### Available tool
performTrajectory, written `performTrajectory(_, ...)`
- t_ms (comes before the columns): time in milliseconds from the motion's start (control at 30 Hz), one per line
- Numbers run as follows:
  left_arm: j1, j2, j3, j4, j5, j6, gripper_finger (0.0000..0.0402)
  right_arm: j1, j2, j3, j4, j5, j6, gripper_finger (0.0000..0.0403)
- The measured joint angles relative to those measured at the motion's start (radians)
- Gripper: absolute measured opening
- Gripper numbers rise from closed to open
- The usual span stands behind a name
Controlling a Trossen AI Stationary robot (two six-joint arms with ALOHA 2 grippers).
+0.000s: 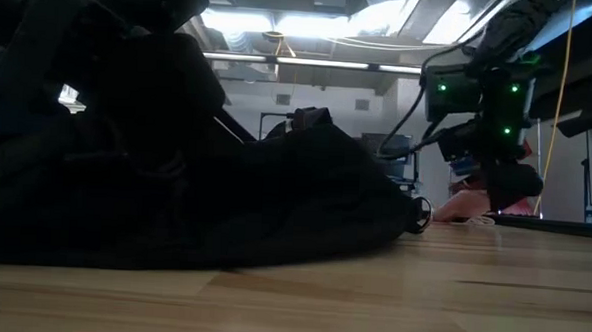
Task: Unpack backpack
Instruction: Remove the pink cellphone from the black backpack, then open the black backpack
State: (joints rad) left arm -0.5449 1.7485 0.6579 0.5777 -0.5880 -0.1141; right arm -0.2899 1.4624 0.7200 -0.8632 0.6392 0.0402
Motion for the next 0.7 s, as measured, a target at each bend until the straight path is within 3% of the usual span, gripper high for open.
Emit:
performTrajectory(200,0.01,0.0,0.0,0.006,0.0,-0.002,0.031,0.0,0.0,0.006,-0.009,-0.025,0.003,0.0248)
performTrajectory(500,0.01,0.0,0.0,0.007,0.0,-0.008,0.031,0.0,0.0,0.006,-0.003,-0.272,-0.047,0.0248)
performTrajectory(700,0.014,0.0,0.0,0.007,0.0,-0.009,0.031,0.006,0.0,0.006,0.013,-0.273,-0.048,0.0248)
